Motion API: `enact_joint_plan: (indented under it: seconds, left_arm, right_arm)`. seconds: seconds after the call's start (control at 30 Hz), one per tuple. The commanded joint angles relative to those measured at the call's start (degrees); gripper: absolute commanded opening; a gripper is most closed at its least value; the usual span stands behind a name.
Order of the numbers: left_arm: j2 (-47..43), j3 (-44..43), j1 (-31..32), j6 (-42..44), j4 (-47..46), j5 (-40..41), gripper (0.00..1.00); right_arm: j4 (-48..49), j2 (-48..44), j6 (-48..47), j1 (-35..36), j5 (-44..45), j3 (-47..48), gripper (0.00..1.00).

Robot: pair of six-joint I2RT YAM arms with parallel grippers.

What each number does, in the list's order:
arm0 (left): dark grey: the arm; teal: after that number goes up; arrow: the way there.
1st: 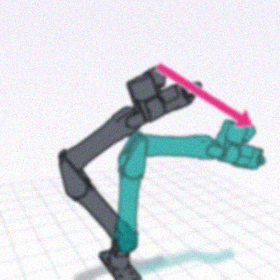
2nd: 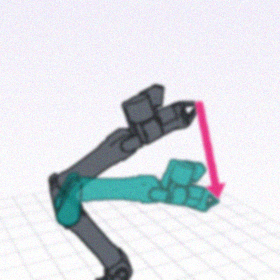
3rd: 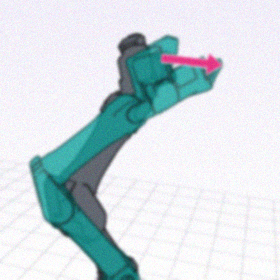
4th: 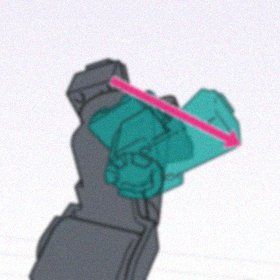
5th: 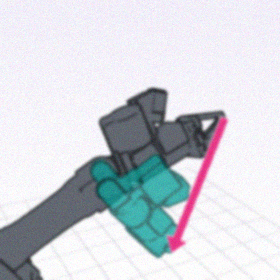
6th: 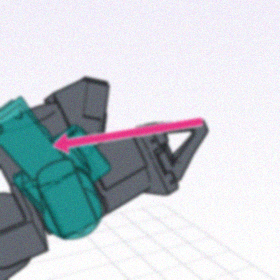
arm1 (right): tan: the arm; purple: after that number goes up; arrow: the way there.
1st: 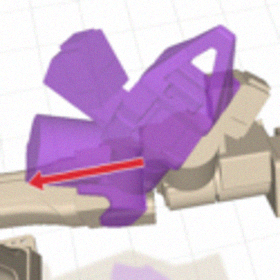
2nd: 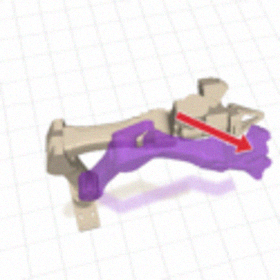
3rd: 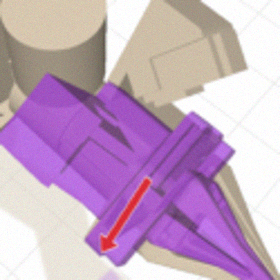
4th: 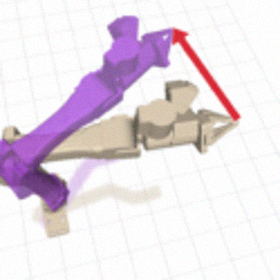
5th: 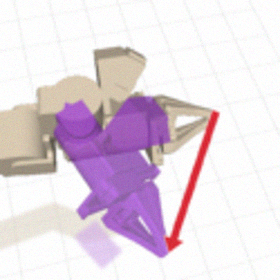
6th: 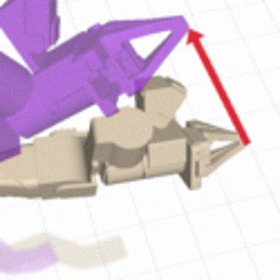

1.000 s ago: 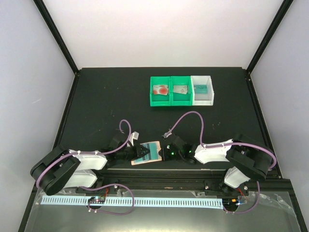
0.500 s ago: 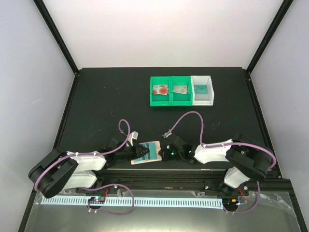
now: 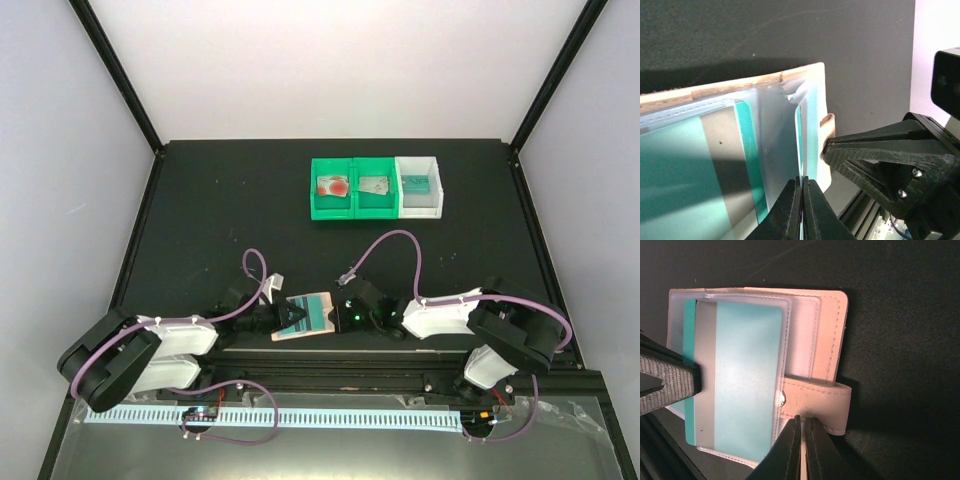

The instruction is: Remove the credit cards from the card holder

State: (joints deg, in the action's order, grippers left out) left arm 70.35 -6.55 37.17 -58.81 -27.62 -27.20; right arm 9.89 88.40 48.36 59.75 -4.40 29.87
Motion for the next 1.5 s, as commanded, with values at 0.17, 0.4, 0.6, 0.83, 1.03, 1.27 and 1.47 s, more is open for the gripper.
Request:
enact_joint_plan:
  seconds: [0.17, 0.4, 0.6, 0.83, 1.03, 1.27, 1.47]
  left_arm:
    - [-3.1, 0.2, -1.4, 2.2, 2.5, 0.0, 0.01]
    - [-4.2, -0.1, -2.3, 3.5, 5.6, 0.1, 0.02]
    - [-6.1, -0.2, -2.5, 4.5, 6.9, -0.2, 0.02]
    - [-5.8, -0.3, -2.8, 4.7, 7.2, -0.3, 0.10]
    - [-5.6, -0.1, -2.9, 4.8, 6.7, -0.4, 0.01]
    - [-8.0, -0.3, -3.6, 4.8, 9.6, 0.7, 0.01]
    - [-14.3, -0.7, -4.2, 4.6, 16.0, 2.6, 0.02]
  right_arm:
    - [-7.6, 2.4, -0.4, 0.4, 2.3, -1.0, 0.08]
    - [-7.9, 2.2, -0.4, 0.5, 2.4, -0.9, 0.08]
    - [-8.2, 1.7, -0.6, 0.4, 2.6, -0.6, 0.08]
    - [-8.5, 1.5, -0.8, 0.4, 2.6, -0.3, 0.08]
    - [-8.5, 1.5, -0.9, 0.4, 2.6, -0.2, 0.08]
    - [-8.8, 0.9, -0.8, 0.4, 3.0, -0.3, 0.08]
    - [-9.0, 0.7, -0.6, 0.4, 3.3, -0.4, 0.08]
